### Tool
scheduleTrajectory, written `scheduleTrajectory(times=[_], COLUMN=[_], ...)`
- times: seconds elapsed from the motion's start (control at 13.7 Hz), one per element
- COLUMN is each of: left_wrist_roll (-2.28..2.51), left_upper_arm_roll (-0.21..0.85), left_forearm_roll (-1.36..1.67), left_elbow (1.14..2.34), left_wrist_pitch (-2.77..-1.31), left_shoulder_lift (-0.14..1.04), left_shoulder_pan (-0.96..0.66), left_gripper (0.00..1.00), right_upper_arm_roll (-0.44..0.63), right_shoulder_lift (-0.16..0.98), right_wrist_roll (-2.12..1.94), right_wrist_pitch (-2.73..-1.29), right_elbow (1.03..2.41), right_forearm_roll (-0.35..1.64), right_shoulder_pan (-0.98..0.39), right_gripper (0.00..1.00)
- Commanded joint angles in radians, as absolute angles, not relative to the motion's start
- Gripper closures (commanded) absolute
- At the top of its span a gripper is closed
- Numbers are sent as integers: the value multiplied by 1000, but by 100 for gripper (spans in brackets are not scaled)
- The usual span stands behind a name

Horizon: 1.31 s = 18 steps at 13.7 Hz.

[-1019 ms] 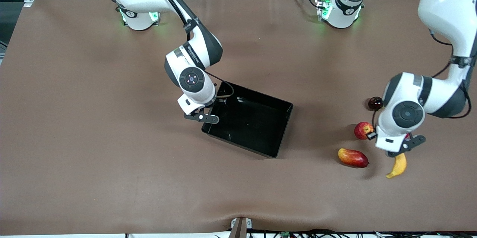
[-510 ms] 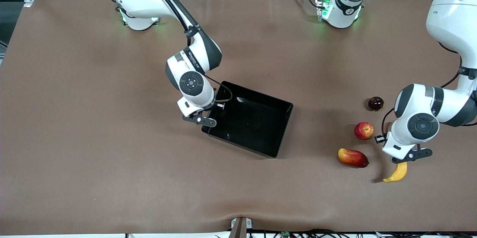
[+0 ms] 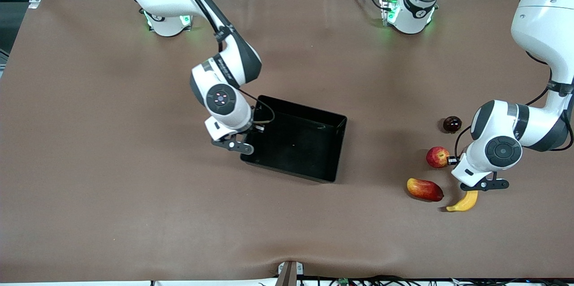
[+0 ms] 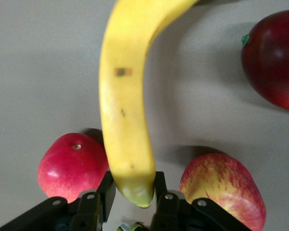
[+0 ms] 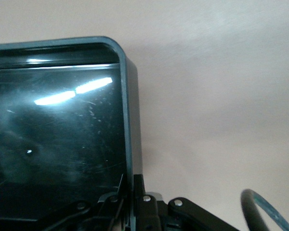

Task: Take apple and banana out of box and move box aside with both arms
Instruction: 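Lower the banana by the mango while the right gripper grasps the box, then drag the box away with the right gripper while the left gripper withdraws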

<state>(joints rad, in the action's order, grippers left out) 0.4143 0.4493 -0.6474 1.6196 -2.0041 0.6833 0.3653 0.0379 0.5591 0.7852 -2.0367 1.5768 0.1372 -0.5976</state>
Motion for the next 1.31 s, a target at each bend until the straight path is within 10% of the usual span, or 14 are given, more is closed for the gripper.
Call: scheduleTrajectory(times=[0.0,0.66,1.24], left_wrist_roll=[406,400,384], left_upper_arm_roll=[459,522,540], left_forearm_roll=[-658,-541,-323], left_elbow=[1599,1562,1545], left_wrist_pitch=[-1994,-1928,-1757], left_shoulder_lift=[657,474,214], left_shoulder_pan=[367,374,379], left_gripper=[0,0,0], right_upper_arm_roll=[31,34,34], right_shoulder_lift=[437,204,322], right_wrist_roll=[784,326,-329], right_wrist_pitch=[-1939,-1850,-1933], right_elbow=[1604,1822,1838], right_forearm_roll=[126,103,133], right_shoulder_pan=[-540,-126,319], right_gripper=[100,100,100])
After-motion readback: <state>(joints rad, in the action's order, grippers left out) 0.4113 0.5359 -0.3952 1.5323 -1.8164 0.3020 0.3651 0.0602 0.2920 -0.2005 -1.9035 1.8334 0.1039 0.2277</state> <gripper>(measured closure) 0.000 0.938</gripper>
